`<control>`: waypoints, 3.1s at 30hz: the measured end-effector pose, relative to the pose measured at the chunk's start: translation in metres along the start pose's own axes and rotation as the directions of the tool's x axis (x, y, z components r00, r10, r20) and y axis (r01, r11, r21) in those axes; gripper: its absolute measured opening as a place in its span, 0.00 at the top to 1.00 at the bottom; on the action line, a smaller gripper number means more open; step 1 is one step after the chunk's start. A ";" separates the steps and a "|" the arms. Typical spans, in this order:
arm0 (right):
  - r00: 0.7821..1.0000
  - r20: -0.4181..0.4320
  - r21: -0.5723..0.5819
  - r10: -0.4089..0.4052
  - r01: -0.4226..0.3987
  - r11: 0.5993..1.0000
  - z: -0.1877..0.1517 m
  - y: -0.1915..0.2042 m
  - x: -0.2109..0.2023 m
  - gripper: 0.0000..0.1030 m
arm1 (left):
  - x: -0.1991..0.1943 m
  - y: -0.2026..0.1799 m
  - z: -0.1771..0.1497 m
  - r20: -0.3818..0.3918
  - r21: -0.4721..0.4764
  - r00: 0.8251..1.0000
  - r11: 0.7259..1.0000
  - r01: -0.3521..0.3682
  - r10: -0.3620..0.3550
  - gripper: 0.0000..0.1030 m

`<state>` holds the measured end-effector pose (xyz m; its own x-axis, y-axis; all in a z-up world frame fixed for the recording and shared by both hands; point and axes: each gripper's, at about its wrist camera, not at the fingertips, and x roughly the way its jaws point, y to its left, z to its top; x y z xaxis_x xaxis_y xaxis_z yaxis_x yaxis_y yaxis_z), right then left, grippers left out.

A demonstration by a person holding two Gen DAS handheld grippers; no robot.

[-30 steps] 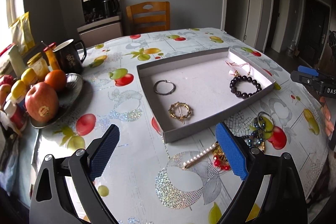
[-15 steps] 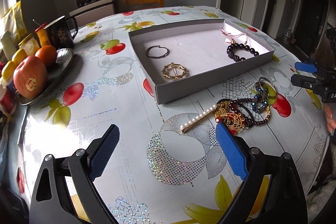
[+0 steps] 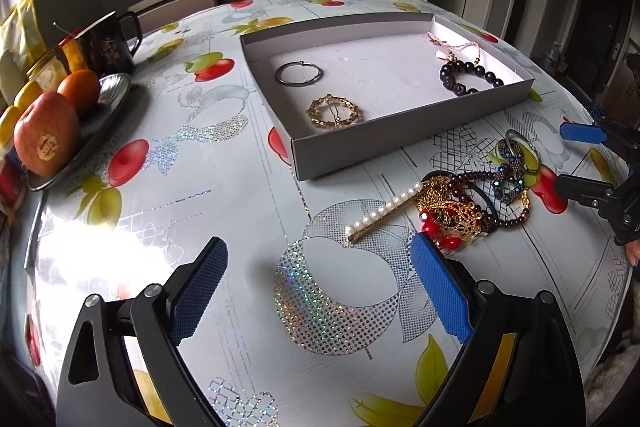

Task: Organize jewelry
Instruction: 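Grasp pearl bar hair clip with left gripper while right grasps silver wire bangle, then lift pearl clip with left gripper while right carries silver bangle over the box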

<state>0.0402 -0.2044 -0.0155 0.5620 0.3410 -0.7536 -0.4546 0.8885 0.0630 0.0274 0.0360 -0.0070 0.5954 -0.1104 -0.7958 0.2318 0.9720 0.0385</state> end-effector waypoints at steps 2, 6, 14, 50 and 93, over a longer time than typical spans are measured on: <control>1.000 0.000 -0.015 -0.010 0.010 1.000 0.001 0.002 0.000 0.06 | 0.003 -0.001 0.001 -0.010 0.010 1.000 1.000 -0.006 0.006 0.10; 1.000 -0.004 -0.019 -0.010 0.010 1.000 0.003 0.002 0.002 0.12 | 0.009 -0.007 0.004 -0.016 0.052 1.000 0.998 -0.018 0.019 0.13; 0.999 -0.025 0.003 0.027 -0.027 1.000 0.003 0.000 0.008 0.21 | 0.014 -0.013 0.009 0.000 0.070 0.999 0.997 0.044 -0.044 0.24; 0.999 -0.042 -0.058 0.000 -0.002 0.998 0.017 0.011 0.025 0.51 | 0.008 -0.018 0.007 0.018 0.102 0.991 0.987 0.128 -0.130 0.90; 0.997 0.080 -0.052 -0.017 0.021 0.998 0.056 -0.012 -0.036 0.51 | -0.069 -0.019 0.036 0.131 0.173 0.985 0.981 0.092 -0.116 0.92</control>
<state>0.0640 -0.2102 0.0471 0.6228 0.3493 -0.7001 -0.4778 0.8784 0.0132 0.0097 0.0180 0.0687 0.6598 -0.2482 -0.7092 0.4152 0.9071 0.0689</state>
